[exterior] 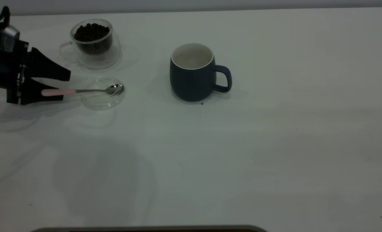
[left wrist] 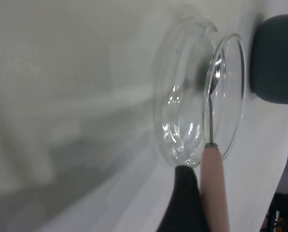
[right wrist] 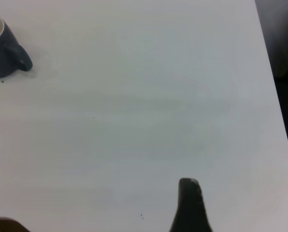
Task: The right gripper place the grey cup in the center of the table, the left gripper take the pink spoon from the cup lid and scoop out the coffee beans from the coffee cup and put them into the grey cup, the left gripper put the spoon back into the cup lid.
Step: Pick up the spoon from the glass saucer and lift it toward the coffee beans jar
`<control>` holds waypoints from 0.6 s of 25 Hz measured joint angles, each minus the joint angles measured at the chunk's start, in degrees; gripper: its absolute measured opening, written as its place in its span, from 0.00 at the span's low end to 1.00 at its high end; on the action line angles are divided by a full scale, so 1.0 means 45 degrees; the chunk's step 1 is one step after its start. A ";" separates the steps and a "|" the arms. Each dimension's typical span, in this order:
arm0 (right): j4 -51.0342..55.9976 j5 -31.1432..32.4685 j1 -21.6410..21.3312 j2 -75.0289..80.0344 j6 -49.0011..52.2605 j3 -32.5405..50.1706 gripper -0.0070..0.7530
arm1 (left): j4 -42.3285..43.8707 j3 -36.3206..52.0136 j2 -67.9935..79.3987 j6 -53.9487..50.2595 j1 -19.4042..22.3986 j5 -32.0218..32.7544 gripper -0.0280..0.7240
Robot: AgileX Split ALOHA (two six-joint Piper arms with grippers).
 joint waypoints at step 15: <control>0.0000 0.0000 0.0000 0.0000 0.0000 0.0000 0.79 | 0.0000 0.0000 0.0379 -0.0969 0.0000 0.0012 0.86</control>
